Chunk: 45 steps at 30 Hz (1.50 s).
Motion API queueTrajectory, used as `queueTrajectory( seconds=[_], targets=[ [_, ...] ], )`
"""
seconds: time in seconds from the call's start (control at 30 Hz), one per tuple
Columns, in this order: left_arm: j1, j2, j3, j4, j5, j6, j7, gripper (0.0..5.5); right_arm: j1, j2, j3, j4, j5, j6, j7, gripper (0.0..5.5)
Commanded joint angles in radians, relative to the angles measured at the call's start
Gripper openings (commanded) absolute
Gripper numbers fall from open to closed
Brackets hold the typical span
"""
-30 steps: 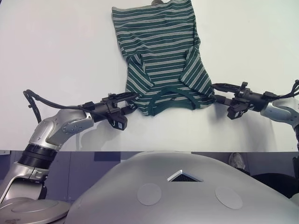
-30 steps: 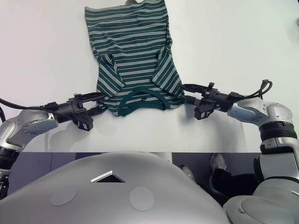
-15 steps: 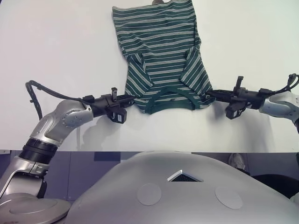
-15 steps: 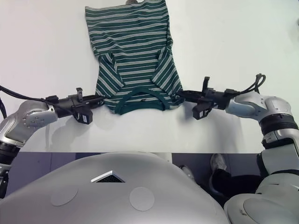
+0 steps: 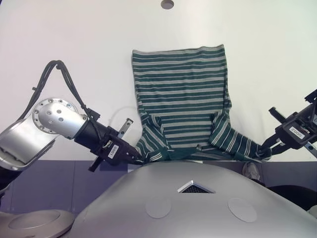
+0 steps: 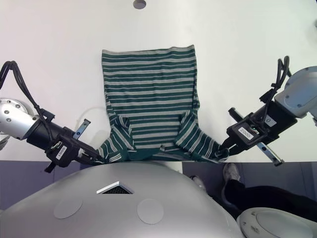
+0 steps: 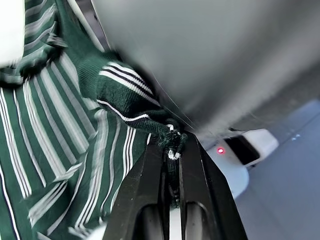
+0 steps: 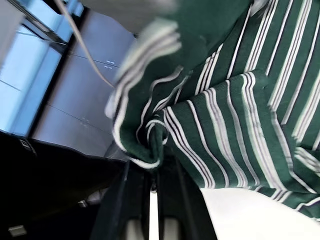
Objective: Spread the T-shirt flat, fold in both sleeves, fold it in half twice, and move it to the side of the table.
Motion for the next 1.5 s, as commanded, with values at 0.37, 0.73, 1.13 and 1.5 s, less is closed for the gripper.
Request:
queueTrajectory(
  seconds=[0.37, 0.73, 1.13, 1.5],
  targets=[
    [-0.392, -0.378, 0.099, 0.565, -0.169, 0.452, 0.309, 0.02, -0.406, 0.721, -0.107, 0.818, -0.213, 0.387, -0.174, 0.0],
    [-0.397, -0.671, 0.157, 0.744, 0.115, 0.393, 0.68, 0.02, -0.501, 1.022, -0.235, 1.213, -0.497, 0.095, -0.512, 0.0],
    [-0.46, -0.745, 0.226, 0.834, 0.334, 0.281, 0.848, 1.4, -0.599, 1.157, -0.295, 1.387, -0.759, -0.068, -1.051, 1.79],
    [-0.391, -1.04, 0.401, 0.326, 0.375, -0.095, 1.258, 1.4, -0.17, 1.333, 0.04, 0.166, -0.595, 0.451, -0.97, 2.38]
  ],
)
